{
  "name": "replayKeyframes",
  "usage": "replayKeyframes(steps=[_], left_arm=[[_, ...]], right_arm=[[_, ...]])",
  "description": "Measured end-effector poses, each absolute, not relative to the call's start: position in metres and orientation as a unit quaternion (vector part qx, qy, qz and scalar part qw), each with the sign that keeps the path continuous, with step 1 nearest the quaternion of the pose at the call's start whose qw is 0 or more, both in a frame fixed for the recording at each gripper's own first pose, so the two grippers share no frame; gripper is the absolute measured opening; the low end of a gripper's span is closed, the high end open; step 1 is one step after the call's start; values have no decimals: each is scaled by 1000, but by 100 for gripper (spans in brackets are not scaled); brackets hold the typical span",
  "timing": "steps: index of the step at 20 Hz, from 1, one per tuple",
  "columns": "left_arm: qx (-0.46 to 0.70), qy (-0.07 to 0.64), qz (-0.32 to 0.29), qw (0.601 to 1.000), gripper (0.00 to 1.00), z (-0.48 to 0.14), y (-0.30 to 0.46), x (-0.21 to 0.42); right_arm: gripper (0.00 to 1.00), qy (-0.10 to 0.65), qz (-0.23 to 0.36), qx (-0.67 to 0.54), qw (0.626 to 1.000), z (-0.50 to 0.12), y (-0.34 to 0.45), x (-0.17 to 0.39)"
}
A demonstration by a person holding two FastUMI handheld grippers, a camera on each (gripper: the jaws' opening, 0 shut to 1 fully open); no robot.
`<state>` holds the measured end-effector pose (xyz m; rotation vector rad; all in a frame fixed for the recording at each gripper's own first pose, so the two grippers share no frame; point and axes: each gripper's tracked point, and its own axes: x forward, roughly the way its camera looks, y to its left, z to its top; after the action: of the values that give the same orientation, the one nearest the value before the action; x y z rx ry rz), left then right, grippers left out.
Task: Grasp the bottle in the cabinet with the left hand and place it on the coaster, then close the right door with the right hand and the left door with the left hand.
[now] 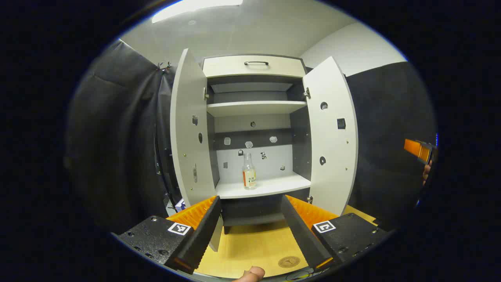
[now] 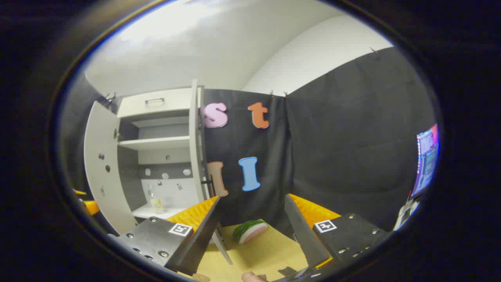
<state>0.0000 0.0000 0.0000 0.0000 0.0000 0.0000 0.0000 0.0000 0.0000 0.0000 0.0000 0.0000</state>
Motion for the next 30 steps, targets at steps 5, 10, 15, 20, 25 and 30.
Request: replayKeyframes(steps=[5, 10, 15, 20, 25, 30], left_arm=[[-8, 8, 26, 1000, 98, 7, 1, 0], [-30, 8, 18, 999, 100, 14, 6, 20], [-32, 17, 6, 999, 98, 12, 17, 60], [-33, 27, -4, 999, 98, -2, 26, 116], [-20, 21, -5, 1000, 98, -22, 31, 184], [-22, 27, -10, 999, 99, -51, 31, 262]], right_arm=[[98, 42, 50, -40, 997, -20, 40, 11], [98, 33, 65, -20, 997, -2, 65, 24], [94, 16, 60, -7, 998, 14, 87, 39], [98, 31, 74, -14, 997, -4, 114, 56], [94, 27, 78, 2, 997, -11, 127, 73], [98, 45, 77, -8, 996, -29, 142, 85]])
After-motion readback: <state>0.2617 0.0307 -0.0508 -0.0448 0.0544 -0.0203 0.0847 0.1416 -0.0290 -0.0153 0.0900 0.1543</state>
